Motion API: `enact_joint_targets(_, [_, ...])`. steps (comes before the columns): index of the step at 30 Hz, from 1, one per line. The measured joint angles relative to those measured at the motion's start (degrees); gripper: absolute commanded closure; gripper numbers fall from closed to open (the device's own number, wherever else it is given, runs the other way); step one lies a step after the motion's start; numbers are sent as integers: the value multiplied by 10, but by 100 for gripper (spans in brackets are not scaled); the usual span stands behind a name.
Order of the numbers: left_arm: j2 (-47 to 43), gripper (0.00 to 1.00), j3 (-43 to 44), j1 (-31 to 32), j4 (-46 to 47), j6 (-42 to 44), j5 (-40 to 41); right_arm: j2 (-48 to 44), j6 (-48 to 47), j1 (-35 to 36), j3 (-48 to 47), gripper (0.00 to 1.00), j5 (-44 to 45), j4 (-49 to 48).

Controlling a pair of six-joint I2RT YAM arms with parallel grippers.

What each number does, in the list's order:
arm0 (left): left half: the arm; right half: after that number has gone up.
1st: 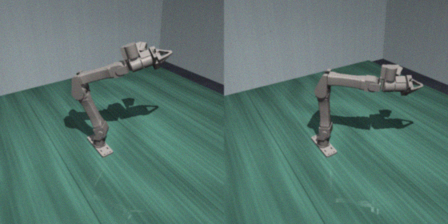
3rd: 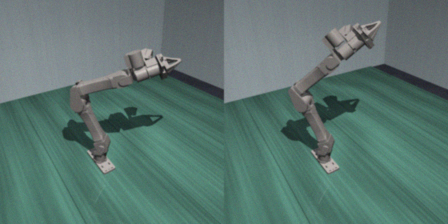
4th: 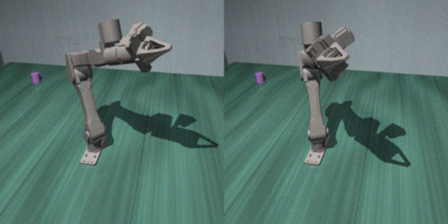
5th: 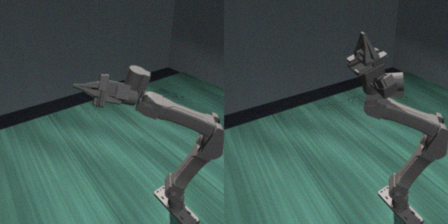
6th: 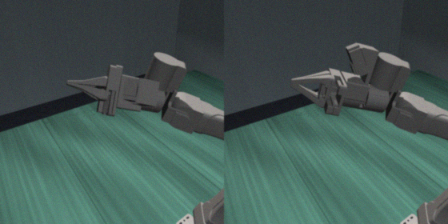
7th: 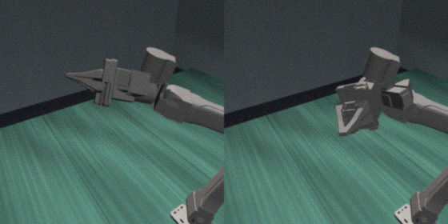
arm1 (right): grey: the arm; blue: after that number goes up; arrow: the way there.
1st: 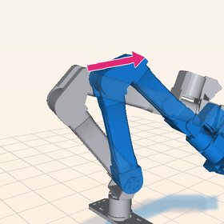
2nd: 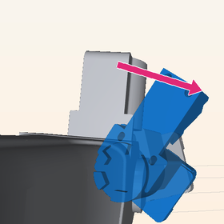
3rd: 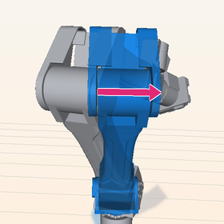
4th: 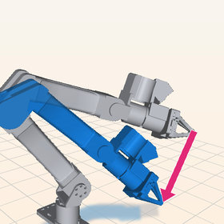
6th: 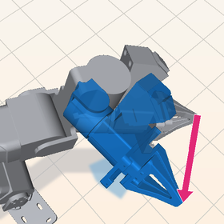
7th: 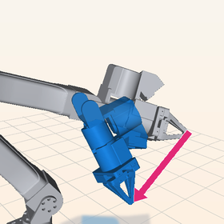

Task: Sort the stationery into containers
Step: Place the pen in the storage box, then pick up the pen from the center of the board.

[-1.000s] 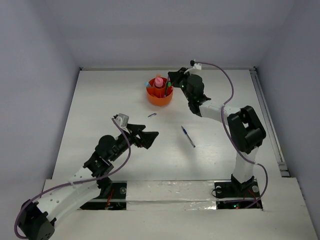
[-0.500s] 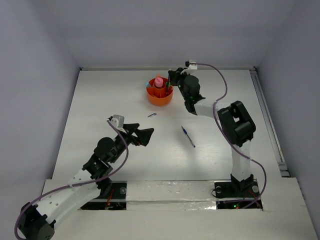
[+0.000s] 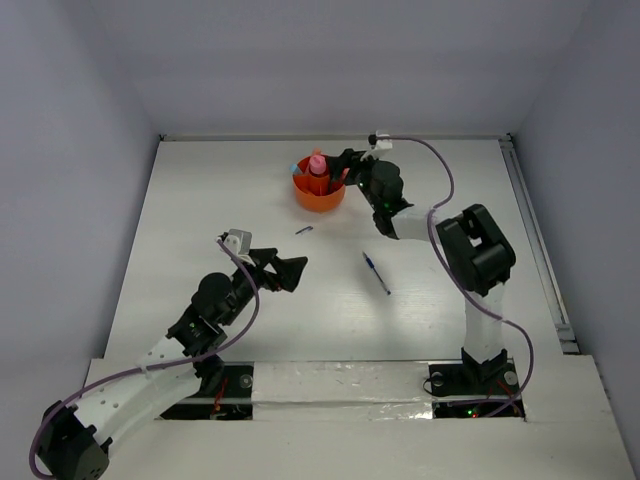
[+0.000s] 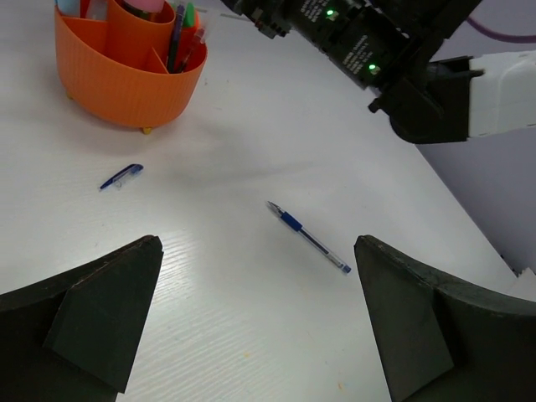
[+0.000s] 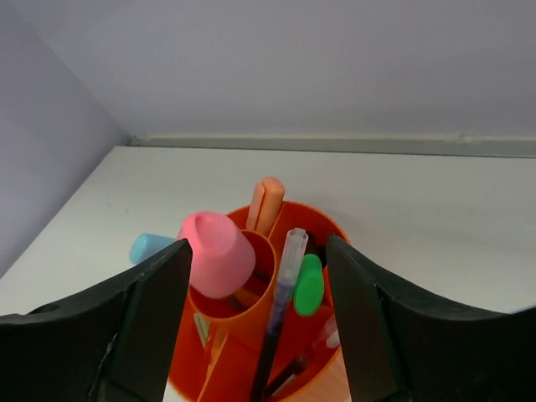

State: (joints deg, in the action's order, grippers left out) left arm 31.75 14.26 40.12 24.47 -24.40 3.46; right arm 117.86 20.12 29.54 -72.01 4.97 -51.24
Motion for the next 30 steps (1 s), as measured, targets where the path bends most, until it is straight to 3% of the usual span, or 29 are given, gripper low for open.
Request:
enact_joint_targets(3, [-2,1,0,0,-7,2,7,-43,-1,0,34,33,-2,15])
enact_joint_targets(5, [-5,1,0,0,-12,2,12,-97,0,0,73,53,-2,39])
enact_joint_targets(6, [-8,1,0,0,-14,2,13,-133,3,0,93,76,-1,59])
enact_joint_targets(7, [-9,1,0,0,-14,2,14,-166,5,0,107,85,-1,83])
enact_joint_targets(9, [-11,1,0,0,-16,2,15,-234,21,0,123,89,-1,160])
enact_joint_targets(12, [-10,1,0,0,-16,2,15,-315,35,0,139,83,-2,276])
enact_joint_targets(16, [0,1,0,0,-16,1,8,-377,36,0,168,45,-8,447])
enact_joint_targets(19, [16,1,0,0,-13,-2,-4,-369,25,0,169,38,-23,571])
enact_joint_targets(22, [37,1,0,0,-9,-10,-14,-340,12,0,169,38,-40,657])
enact_joint_targets(30, [50,1,0,0,-7,-37,-54,-234,-16,5,155,37,-68,744])
